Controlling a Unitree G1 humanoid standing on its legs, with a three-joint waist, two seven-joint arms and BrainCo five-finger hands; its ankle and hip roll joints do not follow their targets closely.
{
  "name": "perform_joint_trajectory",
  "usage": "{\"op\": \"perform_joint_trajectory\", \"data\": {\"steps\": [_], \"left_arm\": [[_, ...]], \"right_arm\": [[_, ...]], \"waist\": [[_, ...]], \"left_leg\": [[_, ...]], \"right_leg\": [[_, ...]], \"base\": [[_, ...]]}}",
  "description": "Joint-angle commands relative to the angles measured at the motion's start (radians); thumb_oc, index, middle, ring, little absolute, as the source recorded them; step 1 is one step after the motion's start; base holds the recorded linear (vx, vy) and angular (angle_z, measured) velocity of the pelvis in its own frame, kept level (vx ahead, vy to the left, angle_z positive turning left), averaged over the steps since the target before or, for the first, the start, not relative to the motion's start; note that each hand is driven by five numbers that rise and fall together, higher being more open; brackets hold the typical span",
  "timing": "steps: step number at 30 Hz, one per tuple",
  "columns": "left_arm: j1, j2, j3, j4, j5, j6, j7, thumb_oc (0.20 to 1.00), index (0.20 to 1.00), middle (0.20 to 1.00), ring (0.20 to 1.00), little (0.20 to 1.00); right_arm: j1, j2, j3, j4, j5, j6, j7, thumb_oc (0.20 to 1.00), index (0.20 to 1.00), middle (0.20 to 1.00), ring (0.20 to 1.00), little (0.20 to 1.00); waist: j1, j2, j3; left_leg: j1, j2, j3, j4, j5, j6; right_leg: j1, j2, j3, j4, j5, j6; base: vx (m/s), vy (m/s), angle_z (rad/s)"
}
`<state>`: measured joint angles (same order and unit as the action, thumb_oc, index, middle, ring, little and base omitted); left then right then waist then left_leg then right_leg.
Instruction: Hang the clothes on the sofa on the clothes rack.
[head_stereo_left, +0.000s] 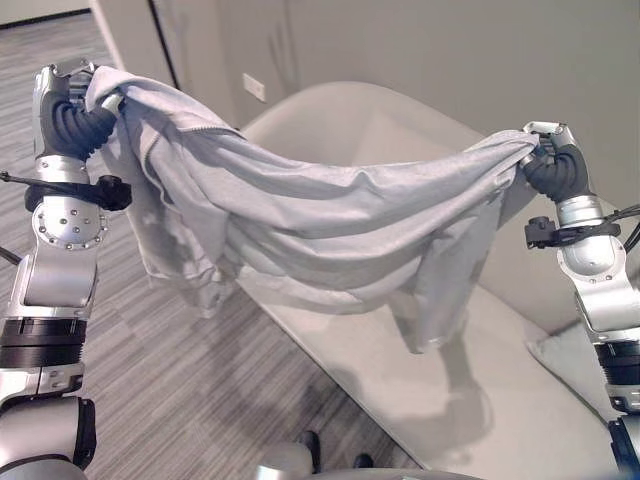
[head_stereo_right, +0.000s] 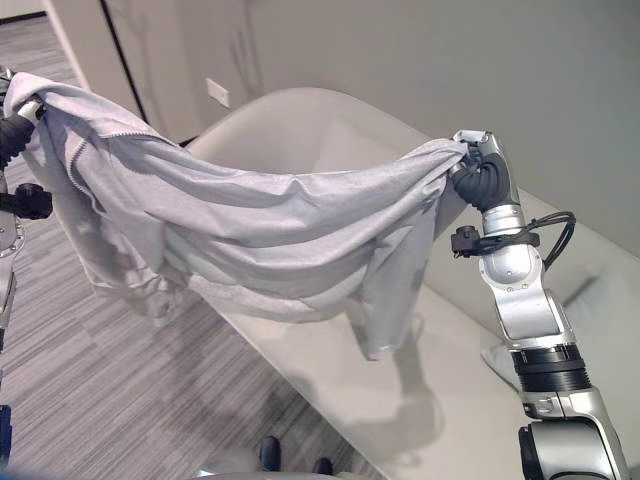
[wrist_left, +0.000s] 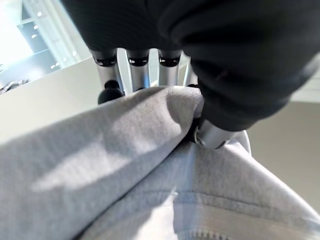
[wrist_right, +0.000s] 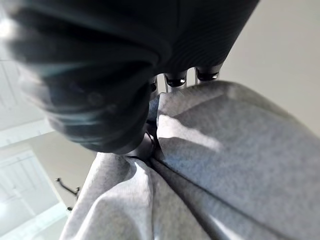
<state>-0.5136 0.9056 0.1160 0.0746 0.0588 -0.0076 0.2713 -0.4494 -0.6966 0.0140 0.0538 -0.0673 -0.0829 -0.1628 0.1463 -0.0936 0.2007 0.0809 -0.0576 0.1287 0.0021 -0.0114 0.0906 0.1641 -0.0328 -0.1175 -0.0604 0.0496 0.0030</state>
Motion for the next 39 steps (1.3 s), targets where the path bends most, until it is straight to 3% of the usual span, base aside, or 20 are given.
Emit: {"op": "perform_joint_trajectory", "data": {"steps": [1, 3, 6, 8, 10, 11, 12, 13, 14, 15, 18, 20, 24, 26, 27, 28, 29, 33, 35, 39], "left_arm": [[-0.044, -0.02, -0.001, -0.031, -0.001, -0.052, 0.007, 0.2, 0.2, 0.2, 0.2, 0.2], [-0.054, -0.038, -0.01, -0.03, 0.004, -0.05, 0.005, 0.2, 0.2, 0.2, 0.2, 0.2], [-0.073, -0.055, -0.036, -0.021, 0.01, -0.048, -0.002, 0.2, 0.2, 0.2, 0.2, 0.2], [-0.075, -0.066, -0.051, -0.029, 0.022, -0.043, -0.008, 0.2, 0.2, 0.2, 0.2, 0.2], [-0.077, -0.072, -0.078, -0.036, 0.014, -0.053, -0.023, 0.2, 0.2, 0.2, 0.2, 0.2], [-0.062, -0.063, -0.073, -0.03, 0.009, -0.051, -0.021, 0.2, 0.2, 0.2, 0.2, 0.2], [-0.054, -0.059, -0.069, -0.037, 0.011, -0.052, -0.013, 0.2, 0.2, 0.2, 0.2, 0.2], [-0.055, -0.059, -0.069, -0.037, 0.011, -0.052, -0.013, 0.2, 0.2, 0.2, 0.2, 0.2], [-0.059, -0.067, -0.077, -0.043, 0.006, -0.059, -0.011, 0.2, 0.2, 0.2, 0.2, 0.2], [-0.078, -0.103, -0.112, -0.042, -0.007, -0.063, -0.013, 0.2, 0.2, 0.2, 0.2, 0.2], [-0.095, -0.106, -0.134, -0.027, -0.026, -0.065, -0.018, 0.2, 0.2, 0.2, 0.2, 0.2], [-0.097, -0.111, -0.132, -0.014, -0.02, -0.059, -0.011, 0.2, 0.2, 0.2, 0.2, 0.2], [-0.089, -0.113, -0.131, -0.022, -0.021, -0.063, -0.013, 0.2, 0.2, 0.2, 0.2, 0.2], [-0.062, -0.11, -0.108, -0.034, -0.021, -0.065, -0.015, 0.2, 0.2, 0.2, 0.2, 0.2], [-0.042, -0.104, -0.096, -0.032, -0.02, -0.062, -0.014, 0.2, 0.2, 0.2, 0.2, 0.2], [-0.041, -0.104, -0.094, -0.032, -0.02, -0.061, -0.014, 0.2, 0.2, 0.2, 0.2, 0.2], [-0.045, -0.104, -0.086, -0.04, -0.016, -0.059, -0.01, 0.2, 0.2, 0.2, 0.2, 0.2], [-0.053, -0.124, -0.089, -0.066, -0.022, -0.059, -0.021, 0.2, 0.2, 0.2, 0.2, 0.2], [-0.058, -0.105, -0.1, -0.063, -0.023, -0.054, -0.026, 0.2, 0.2, 0.2, 0.2, 0.2], [-0.038, -0.099, -0.079, -0.069, -0.019, -0.055, -0.029, 0.2, 0.2, 0.2, 0.2, 0.2]], "right_arm": [[-0.095, -0.04, -0.043, 0.011, 0.012, -0.047, -0.044, 0.2, 0.2, 0.2, 0.2, 0.2], [-0.081, -0.039, -0.059, 0.002, 0.014, -0.045, -0.048, 0.2, 0.2, 0.2, 0.2, 0.2], [-0.048, -0.04, -0.093, -0.02, 0.012, -0.038, -0.049, 0.2, 0.2, 0.2, 0.2, 0.2], [-0.034, -0.032, -0.108, -0.021, 0.016, -0.032, -0.042, 0.2, 0.2, 0.2, 0.2, 0.2], [-0.02, -0.02, -0.114, -0.027, 0.014, -0.025, -0.037, 0.2, 0.2, 0.2, 0.2, 0.2], [-0.032, -0.008, -0.113, -0.03, 0.021, -0.018, -0.037, 0.2, 0.2, 0.2, 0.2, 0.2], [-0.045, -0.009, -0.097, -0.032, 0.03, -0.012, -0.037, 0.2, 0.2, 0.2, 0.2, 0.2], [-0.045, -0.009, -0.097, -0.032, 0.03, -0.012, -0.036, 0.2, 0.2, 0.2, 0.2, 0.2], [-0.043, -0.016, -0.097, -0.036, 0.033, -0.012, -0.036, 0.2, 0.2, 0.2, 0.2, 0.2], [-0.011, -0.03, -0.126, -0.069, 0.024, -0.011, -0.035, 0.2, 0.2, 0.2, 0.2, 0.2], [-0.013, -0.037, -0.123, -0.065, 0.027, -0.016, -0.037, 0.2, 0.2, 0.2, 0.2, 0.2], [-0.011, -0.043, -0.119, -0.065, 0.022, -0.015, -0.037, 0.2, 0.2, 0.2, 0.2, 0.2], [-0.019, -0.059, -0.103, -0.049, 0.031, -0.025, -0.035, 0.2, 0.2, 0.2, 0.2, 0.2], [-0.031, -0.061, -0.087, -0.04, 0.034, -0.032, -0.033, 0.2, 0.2, 0.2, 0.2, 0.2], [-0.04, -0.059, -0.073, -0.029, 0.039, -0.037, -0.026, 0.2, 0.2, 0.2, 0.2, 0.2], [-0.041, -0.059, -0.071, -0.029, 0.039, -0.037, -0.026, 0.2, 0.2, 0.2, 0.2, 0.2], [-0.053, -0.069, -0.071, -0.031, 0.038, -0.041, -0.027, 0.2, 0.2, 0.2, 0.2, 0.2], [-0.042, -0.079, -0.089, -0.042, 0.037, -0.039, -0.023, 0.2, 0.2, 0.2, 0.2, 0.2], [-0.033, -0.077, -0.099, -0.032, 0.033, -0.036, -0.024, 0.2, 0.2, 0.2, 0.2, 0.2], [-0.039, -0.074, -0.099, -0.014, 0.041, -0.044, -0.035, 0.2, 0.2, 0.2, 0.2, 0.2]], "waist": [[0.035, 0.005, -0.055], [0.034, 0.011, -0.052], [0.024, 0.026, -0.069], [0.02, 0.039, -0.108], [0.015, 0.038, -0.141], [0.013, 0.055, -0.141], [0.005, 0.08, -0.121], [0.007, 0.08, -0.118], [-0.002, 0.091, -0.105], [-0.058, 0.116, -0.086], [-0.095, 0.104, -0.072], [-0.12, 0.095, -0.053], [-0.122, 0.067, -0.07], [-0.107, 0.071, -0.088], [-0.097, 0.085, -0.101], [-0.098, 0.086, -0.099], [-0.091, 0.083, -0.092], [-0.091, 0.085, -0.074], [-0.07, 0.063, -0.078], [-0.036, 0.035, -0.066]], "left_leg": [[-0.086, 0.288, -0.055, -0.089, 0.104, -0.119], [-0.118, 0.332, -0.054, -0.089, 0.096, -0.133], [-0.134, 0.342, -0.049, -0.089, 0.097, -0.158], [-0.116, 0.323, -0.062, -0.089, 0.097, -0.174], [-0.081, 0.26, -0.036, -0.089, 0.082, -0.179], [-0.034, 0.221, -0.009, -0.089, 0.058, -0.17], [0.006, 0.197, 0.024, -0.089, 0.044, -0.168], [0.009, 0.197, 0.025, -0.089, 0.044, -0.168], [0.017, 0.18, 0.027, -0.089, 0.034, -0.164], [0.035, 0.109, -0.007, -0.089, 0.015, -0.148], [0.064, 0.06, -0.03, -0.089, 0.002, -0.141], [0.083, 0.036, -0.054, -0.089, -0.003, -0.133], [0.087, 0.022, -0.07, -0.089, -0.002, -0.117], [0.094, 0.031, -0.063, -0.089, 0.001, -0.112], [0.118, 0.051, -0.061, -0.089, 0.049, -0.114], [0.12, 0.051, -0.062, -0.089, 0.049, -0.114], [0.135, 0.068, -0.053, -0.075, 0.078, -0.123], [0.107, 0.119, -0.031, -0.039, 0.061, -0.119], [0.059, 0.164, -0.058, -0.089, 0.056, -0.103], [-0.066, 0.239, -0.092, -0.089, 0.083, -0.111]], "right_leg": [[-0.022, -0.028, -0.027, -0.027, 0.005, 0.03], [0.0, -0.048, -0.035, -0.027, 0.014, 0.025], [0.017, -0.071, -0.051, -0.027, 0.022, 0.014], [0.021, -0.108, -0.053, -0.027, 0.027, 0.007], [0.037, -0.193, -0.057, -0.027, 0.058, 0.0], [0.06, -0.257, -0.091, -0.014, 0.08, 0.001], [0.063, -0.282, -0.123, 0.049, 0.071, -0.003], [0.062, -0.284, -0.121, 0.055, 0.068, -0.002], [0.052, -0.266, -0.114, 0.092, 0.062, -0.005], [-0.023, -0.133, -0.031, 0.146, 0.052, -0.001], [-0.107, -0.004, -0.056, 0.084, 0.04, 0.006], [-0.178, 0.055, -0.05, 0.062, 0.042, 0.003], [-0.13, 0.056, -0.031, -0.027, 0.049, -0.002], [-0.125, 0.054, -0.032, -0.027, 0.043, 0.005], [-0.115, 0.062, -0.04, -0.027, 0.036, 0.007], [-0.113, 0.062, -0.041, -0.027, 0.035, 0.007], [-0.093, 0.054, -0.05, -0.027, 0.031, 0.009], [-0.051, 0.03, -0.062, -0.027, 0.018, 0.012], [-0.042, 0.014, -0.031, -0.027, 0.01, 0.01], [-0.016, -0.018, 0.003, -0.027, 0.007, 0.012]], "base": [[0.06, 0.216, 0.35], [0.09, 0.296, 0.34], [0.1, 0.306, 0.19], [0.2, 0.566, 0.28], [0.32, 0.891, -0.13], [0.33, 0.946, -0.01], [0.25, 0.747, 0.09], [0.11, 0.538, -0.13], [0.1, 0.581, -0.28], [0.11, 0.62, 0.21], [0.11, 0.291, 0.81], [0.13, 0.151, 0.02], [0.08, 0.002, 0.55], [0.14, -0.018, 0.25], [0.15, 0.001, -0.2], [0.18, -0.004, -0.14], [0.1, -0.022, 0.08], [0.09, 0.015, 0.36], [0.17, 0.092, 0.54], [0.12, 0.117, 0.05]]}}
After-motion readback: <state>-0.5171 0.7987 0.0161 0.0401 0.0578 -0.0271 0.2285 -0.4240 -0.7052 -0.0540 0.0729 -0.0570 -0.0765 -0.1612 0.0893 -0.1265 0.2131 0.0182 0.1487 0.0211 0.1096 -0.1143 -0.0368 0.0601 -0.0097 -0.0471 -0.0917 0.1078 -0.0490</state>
